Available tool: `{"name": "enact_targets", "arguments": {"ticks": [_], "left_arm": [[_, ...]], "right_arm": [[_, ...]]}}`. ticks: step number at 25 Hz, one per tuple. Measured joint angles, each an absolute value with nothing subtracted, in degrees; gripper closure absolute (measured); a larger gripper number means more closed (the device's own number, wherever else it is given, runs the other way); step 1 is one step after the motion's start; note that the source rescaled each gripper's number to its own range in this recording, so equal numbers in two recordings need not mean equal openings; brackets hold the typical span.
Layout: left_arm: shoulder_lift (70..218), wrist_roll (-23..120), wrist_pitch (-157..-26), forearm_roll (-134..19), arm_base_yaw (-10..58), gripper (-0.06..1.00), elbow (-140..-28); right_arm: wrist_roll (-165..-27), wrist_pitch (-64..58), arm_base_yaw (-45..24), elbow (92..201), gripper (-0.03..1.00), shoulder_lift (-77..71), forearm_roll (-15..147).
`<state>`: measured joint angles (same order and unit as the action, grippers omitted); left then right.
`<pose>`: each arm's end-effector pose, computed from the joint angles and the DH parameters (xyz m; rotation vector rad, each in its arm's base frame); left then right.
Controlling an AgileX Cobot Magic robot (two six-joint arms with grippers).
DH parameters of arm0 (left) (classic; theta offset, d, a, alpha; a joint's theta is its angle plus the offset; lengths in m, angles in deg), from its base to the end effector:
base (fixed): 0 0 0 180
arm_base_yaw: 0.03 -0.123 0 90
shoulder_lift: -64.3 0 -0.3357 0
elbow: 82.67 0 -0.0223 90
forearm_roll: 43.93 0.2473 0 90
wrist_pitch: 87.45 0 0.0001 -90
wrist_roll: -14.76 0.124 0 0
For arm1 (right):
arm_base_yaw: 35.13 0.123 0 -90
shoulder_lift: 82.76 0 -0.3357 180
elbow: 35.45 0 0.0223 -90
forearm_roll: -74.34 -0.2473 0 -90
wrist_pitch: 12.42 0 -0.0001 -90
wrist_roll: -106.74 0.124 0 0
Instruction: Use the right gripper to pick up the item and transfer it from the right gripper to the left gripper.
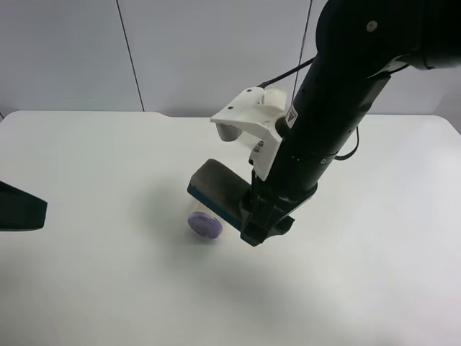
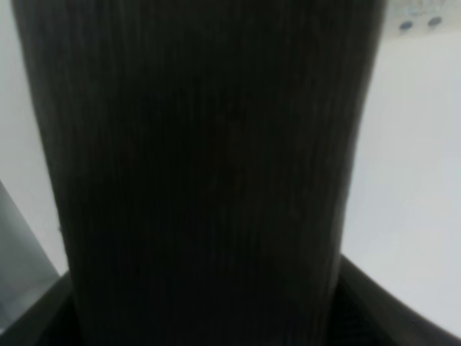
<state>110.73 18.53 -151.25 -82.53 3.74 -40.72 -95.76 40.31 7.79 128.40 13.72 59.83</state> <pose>0.0676 -0.0740 0.3101 -0.0275 2.5318 -0.8899 0.2081 0.2273 0.2649 -1.4108 2.5406 0.3834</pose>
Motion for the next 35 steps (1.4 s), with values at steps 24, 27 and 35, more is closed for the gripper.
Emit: {"name": "enact_targets", "arguments": {"ticks": [24,27,35], "left_arm": [[123.8,28.4,-149.4,-101.9,3.7,-0.06,-41.1],[123.8,28.4,-149.4,-101.9,3.7,-0.06,-41.1],[123.8,28.2,-150.5,-102.8,3.7,-0.06,-41.1]], "right_arm": [[-107.8,40.0,8.2,128.4,0.97,11.1,49.3],[-109.1,38.5,10.0,128.4,0.97,10.0,50.1],[-108.0,32.1,17.9,128.4,0.97,9.8,57.5]]}}
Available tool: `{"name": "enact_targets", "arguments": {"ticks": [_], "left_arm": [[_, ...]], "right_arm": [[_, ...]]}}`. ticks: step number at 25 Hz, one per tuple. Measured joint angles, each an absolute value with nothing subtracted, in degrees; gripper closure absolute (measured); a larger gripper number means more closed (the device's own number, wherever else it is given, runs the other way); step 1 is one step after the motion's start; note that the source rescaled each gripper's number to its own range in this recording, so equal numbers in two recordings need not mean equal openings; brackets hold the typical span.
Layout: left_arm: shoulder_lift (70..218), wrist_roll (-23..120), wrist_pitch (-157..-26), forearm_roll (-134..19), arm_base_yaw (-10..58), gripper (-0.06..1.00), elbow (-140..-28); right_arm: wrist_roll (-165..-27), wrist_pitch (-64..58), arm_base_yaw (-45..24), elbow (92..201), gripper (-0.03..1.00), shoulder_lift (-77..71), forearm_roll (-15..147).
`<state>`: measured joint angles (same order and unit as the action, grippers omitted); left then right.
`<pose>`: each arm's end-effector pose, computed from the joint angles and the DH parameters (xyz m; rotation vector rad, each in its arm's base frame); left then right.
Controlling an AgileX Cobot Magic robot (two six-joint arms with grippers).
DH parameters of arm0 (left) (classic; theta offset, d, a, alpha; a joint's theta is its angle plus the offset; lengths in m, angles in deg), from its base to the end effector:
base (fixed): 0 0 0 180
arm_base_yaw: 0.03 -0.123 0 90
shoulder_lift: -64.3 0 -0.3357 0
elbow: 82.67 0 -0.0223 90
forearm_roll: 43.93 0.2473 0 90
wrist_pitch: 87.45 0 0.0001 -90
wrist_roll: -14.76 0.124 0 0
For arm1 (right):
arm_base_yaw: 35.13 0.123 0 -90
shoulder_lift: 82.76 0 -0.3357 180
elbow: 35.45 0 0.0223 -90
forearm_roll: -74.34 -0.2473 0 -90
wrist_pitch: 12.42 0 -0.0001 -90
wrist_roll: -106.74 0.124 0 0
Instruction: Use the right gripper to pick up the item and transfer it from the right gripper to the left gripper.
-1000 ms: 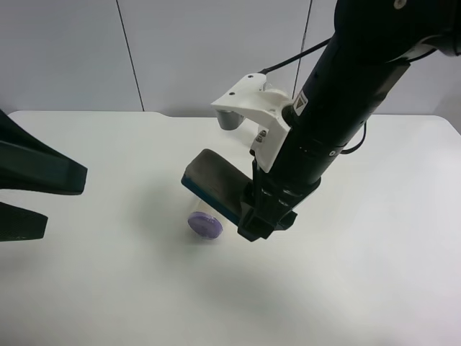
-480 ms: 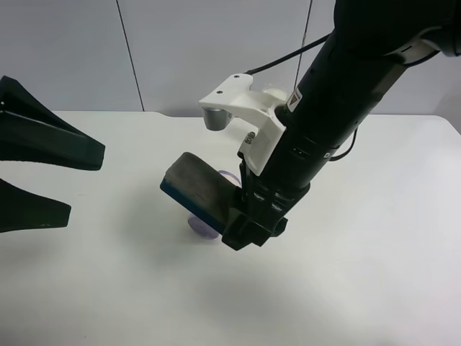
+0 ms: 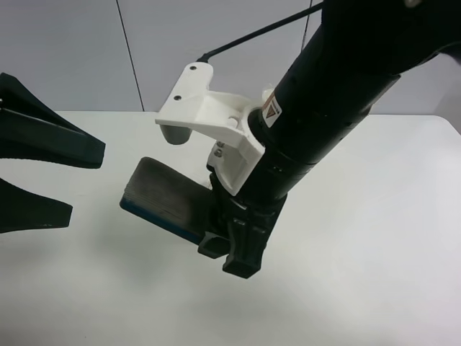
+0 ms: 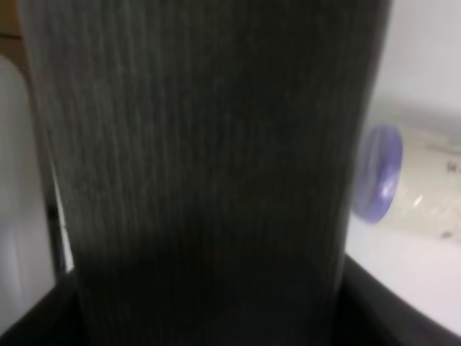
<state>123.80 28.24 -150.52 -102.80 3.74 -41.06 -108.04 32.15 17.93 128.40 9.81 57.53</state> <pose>0.1141 -0.1024 0.3196 -0.0829 2.5070 -1.2945 0.1681 0.2655 0.2928 -1.7046 2.0819 0.4419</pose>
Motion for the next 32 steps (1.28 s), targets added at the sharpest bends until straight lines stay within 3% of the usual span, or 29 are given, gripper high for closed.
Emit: {"name": "enact_targets", "arguments": {"ticks": [11,23,32], "left_arm": [[123.8,27.3,-151.2,-105.2,3.7,-0.06,-41.1],[125.3,27.3,-152.6,-105.7,3.7,-0.06,-41.1],[129.0,28.3,-152.5,-105.9,3.7,0.12,-41.1]], "right_arm": [[-108.7,25.8,22.3,128.4,0.97,9.8,59.1],[-112.0,22.5,22.4,128.4,0.97,9.8,54.4],[-115.4,22.5,22.4,128.4,0.97,9.8,50.0]]}}
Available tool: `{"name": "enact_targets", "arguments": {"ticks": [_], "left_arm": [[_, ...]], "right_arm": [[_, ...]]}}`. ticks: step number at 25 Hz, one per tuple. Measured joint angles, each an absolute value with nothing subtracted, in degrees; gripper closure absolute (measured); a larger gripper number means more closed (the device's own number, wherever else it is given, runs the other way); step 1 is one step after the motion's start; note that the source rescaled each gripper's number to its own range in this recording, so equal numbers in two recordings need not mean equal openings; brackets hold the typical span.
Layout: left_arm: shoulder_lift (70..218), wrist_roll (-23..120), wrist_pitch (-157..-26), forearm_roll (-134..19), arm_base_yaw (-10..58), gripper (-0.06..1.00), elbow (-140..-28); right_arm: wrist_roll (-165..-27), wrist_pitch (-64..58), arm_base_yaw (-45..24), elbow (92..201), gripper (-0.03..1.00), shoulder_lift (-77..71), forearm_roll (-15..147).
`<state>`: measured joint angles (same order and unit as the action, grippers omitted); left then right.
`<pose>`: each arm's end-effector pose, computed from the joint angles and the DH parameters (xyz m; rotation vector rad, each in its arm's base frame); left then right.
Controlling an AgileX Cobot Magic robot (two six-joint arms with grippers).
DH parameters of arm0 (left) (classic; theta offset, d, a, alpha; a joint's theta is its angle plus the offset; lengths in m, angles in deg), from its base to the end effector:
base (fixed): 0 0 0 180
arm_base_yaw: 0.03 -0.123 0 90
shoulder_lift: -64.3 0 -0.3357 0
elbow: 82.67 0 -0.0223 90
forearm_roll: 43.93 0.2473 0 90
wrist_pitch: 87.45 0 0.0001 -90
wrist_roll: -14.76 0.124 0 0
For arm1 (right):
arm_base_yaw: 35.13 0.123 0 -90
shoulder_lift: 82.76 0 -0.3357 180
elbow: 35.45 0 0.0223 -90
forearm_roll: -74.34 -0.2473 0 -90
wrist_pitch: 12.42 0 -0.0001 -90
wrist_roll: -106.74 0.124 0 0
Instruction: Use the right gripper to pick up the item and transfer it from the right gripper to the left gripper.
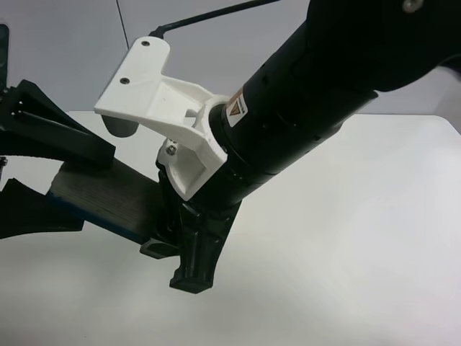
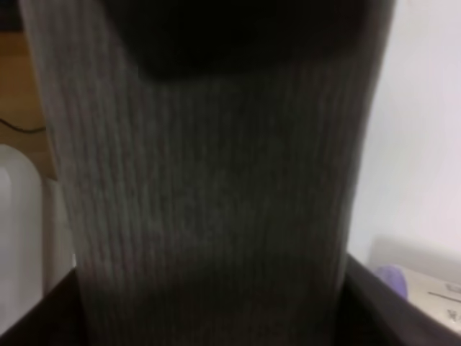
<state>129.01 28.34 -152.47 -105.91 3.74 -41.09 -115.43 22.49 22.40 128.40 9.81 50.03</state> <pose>0.1288 -0.1080 0.3132 -0.1486 2.5700 -1.3980 0.1535 0.2957 0.3062 -1.6850 1.8649 0.5568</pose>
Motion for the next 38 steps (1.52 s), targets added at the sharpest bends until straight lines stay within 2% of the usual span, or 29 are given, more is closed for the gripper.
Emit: {"name": "enact_targets", "arguments": {"ticks": [5,7,9,11,19,20,21,22,23,25,29,38], "left_arm": [[130.0,28.8,-152.5,-105.9,3.7,0.31,-41.1],[130.0,28.8,-152.5,-106.3,3.7,0.44,-41.1],[130.0,28.8,-152.7,-106.8,3.7,0.64,-41.1],[130.0,29.0,-152.8,-106.5,3.7,0.94,-41.2],[130.0,29.2,-152.8,-106.2,3.7,0.91,-41.3],[130.0,29.2,-152.8,-106.2,3.7,0.91,-41.3],[130.0,29.2,-152.9,-106.2,3.7,0.91,-41.3],[130.0,29.2,-152.9,-106.2,3.7,0.91,-41.3],[130.0,29.2,-152.9,-106.2,3.7,0.91,-41.3],[130.0,29.2,-153.0,-106.2,3.7,0.91,-41.3],[130.0,29.2,-153.0,-106.2,3.7,0.91,-41.3],[130.0,29.2,-153.1,-106.2,3.7,0.91,-41.3]], "right_arm": [[-117.2,22.4,22.4,128.4,0.97,9.8,48.3],[-117.2,22.5,22.4,128.4,0.97,9.8,48.2],[-117.3,22.7,22.4,128.4,0.97,9.8,48.2],[-117.3,22.8,22.4,128.4,0.97,9.8,48.3],[-117.3,22.9,22.4,128.4,0.96,9.8,48.3],[-117.3,22.7,22.4,128.4,0.85,9.8,48.3],[-117.3,22.3,22.4,128.4,0.64,9.8,48.1],[-117.3,22.3,22.4,128.4,0.38,9.8,48.1],[-117.3,22.3,22.4,128.4,0.21,9.8,48.1],[-117.3,22.3,22.4,128.4,0.06,9.8,48.1],[-117.3,22.7,22.4,128.4,-0.02,9.8,48.1],[-117.0,30.9,22.4,128.4,-0.02,5.2,48.7]]}}
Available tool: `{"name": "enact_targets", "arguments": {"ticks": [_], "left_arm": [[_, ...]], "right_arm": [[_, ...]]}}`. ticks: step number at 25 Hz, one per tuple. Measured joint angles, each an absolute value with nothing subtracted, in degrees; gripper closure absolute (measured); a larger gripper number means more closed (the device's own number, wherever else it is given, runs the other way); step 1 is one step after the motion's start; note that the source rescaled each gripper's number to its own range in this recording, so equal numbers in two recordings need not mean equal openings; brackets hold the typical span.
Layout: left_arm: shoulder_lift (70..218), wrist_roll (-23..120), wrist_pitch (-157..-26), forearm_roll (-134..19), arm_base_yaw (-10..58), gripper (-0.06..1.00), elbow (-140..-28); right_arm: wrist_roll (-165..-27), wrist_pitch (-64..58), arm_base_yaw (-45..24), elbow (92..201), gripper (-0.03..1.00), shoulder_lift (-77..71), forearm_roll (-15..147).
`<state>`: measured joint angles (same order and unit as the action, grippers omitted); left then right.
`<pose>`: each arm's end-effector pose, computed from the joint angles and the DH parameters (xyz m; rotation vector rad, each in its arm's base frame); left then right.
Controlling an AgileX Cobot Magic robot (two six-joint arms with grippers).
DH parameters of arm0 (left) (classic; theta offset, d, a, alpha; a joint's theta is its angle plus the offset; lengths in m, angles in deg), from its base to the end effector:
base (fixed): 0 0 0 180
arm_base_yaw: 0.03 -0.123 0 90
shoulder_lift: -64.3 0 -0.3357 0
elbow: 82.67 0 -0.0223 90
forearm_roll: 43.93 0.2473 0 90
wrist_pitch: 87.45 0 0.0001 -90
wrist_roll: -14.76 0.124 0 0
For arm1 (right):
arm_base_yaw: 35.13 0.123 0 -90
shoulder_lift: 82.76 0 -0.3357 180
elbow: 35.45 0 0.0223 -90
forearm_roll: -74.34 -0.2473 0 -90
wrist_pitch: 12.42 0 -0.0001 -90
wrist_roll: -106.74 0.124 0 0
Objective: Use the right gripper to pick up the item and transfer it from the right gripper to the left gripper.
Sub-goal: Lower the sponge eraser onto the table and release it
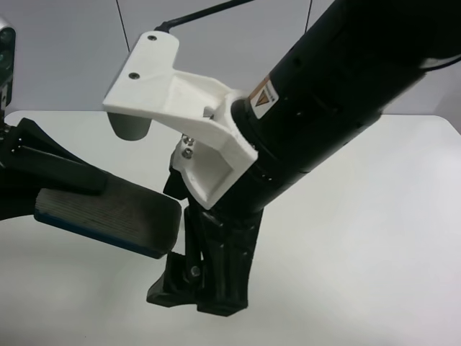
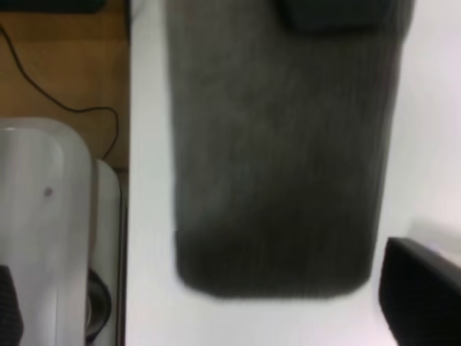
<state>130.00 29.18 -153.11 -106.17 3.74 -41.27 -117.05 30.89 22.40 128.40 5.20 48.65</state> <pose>0.1312 -0.1089 0.3122 -0.1346 2.5813 -1.4091 0.1310 0.2747 0.3234 -1.7777 1.8535 0.6078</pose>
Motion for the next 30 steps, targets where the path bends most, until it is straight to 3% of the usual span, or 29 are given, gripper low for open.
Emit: {"name": "enact_targets", "arguments": {"ticks": [19,30], "left_arm": [[130.0,29.8,-154.1,-106.0,3.7,0.91,-41.3],[130.0,29.8,-154.2,-106.0,3.7,0.91,-41.3]], "right_arm": [[-98.0,56.2,22.4,127.7,-0.02,-6.5,60.3],[-89.1,56.8,22.4,108.1,-0.02,-26.8,62.9]]}}
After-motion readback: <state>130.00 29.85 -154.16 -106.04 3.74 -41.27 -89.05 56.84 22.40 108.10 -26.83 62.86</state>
